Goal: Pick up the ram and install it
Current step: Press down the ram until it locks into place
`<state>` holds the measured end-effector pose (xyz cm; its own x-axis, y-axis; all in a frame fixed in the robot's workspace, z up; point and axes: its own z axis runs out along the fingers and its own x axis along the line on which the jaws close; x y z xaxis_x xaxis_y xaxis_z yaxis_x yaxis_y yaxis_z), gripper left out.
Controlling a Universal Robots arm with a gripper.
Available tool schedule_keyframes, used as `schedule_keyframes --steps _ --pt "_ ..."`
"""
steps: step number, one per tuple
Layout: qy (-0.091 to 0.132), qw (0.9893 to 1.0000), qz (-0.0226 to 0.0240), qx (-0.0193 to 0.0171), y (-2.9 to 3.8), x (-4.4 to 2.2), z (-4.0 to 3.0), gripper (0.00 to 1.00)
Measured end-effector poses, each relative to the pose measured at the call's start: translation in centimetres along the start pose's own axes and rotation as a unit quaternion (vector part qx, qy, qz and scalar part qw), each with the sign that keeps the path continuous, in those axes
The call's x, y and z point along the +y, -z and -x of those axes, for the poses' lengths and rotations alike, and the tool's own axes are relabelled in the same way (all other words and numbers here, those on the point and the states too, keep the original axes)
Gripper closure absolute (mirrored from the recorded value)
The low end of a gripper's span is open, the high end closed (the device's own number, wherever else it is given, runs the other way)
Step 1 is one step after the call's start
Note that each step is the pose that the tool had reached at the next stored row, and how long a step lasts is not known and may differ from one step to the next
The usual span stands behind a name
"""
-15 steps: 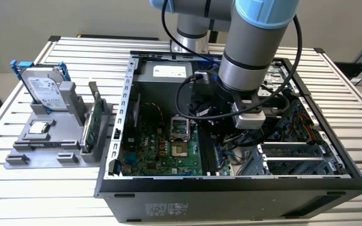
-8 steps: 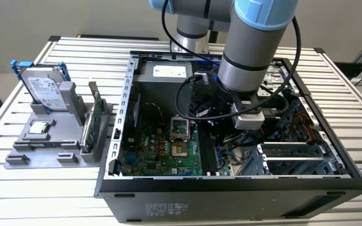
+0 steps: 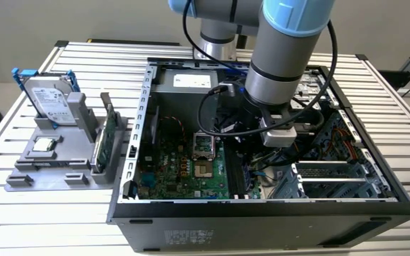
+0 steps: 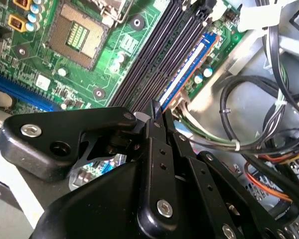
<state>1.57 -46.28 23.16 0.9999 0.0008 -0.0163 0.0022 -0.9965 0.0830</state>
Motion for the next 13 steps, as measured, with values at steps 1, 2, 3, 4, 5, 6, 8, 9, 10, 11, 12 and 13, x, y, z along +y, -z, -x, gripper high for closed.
schedule_keyframes --steps 1,2,3,4,5,6,8,9,10,11,12,13 --pt "0.000 1.0000 -0.0001 0.0000 -0.08 -0.07 0.00 1.00" --pt "0.000 1.0000 -0.0001 0.0000 -0.20 -0.15 0.00 1.00" --pt "0.000 1.0000 0.0000 0.0000 -0.31 -0.23 -0.01 1.00" --pt "0.000 1.0000 0.0000 0.0000 -0.42 -0.29 -0.01 1.00" --pt "0.000 1.0000 0.0000 0.0000 -0.55 -0.34 -0.01 1.00" --pt "0.000 1.0000 0.0000 0.0000 -0.68 -0.38 -0.01 1.00" --pt "0.000 1.0000 0.0001 0.0000 -0.78 -0.40 -0.01 1.00" --pt "0.000 1.0000 0.0001 0.0000 -0.78 -0.40 -0.01 1.00" --pt "0.000 1.0000 0.0002 0.0000 -0.78 -0.40 -0.01 1.00" --pt "0.000 1.0000 0.0001 0.0000 -0.79 -0.40 -0.01 1.00" --pt "0.000 1.0000 0.0000 0.0000 -0.81 -0.40 -0.02 1.00" --pt "0.000 1.0000 0.0000 0.0000 -0.81 -0.40 -0.07 1.00"
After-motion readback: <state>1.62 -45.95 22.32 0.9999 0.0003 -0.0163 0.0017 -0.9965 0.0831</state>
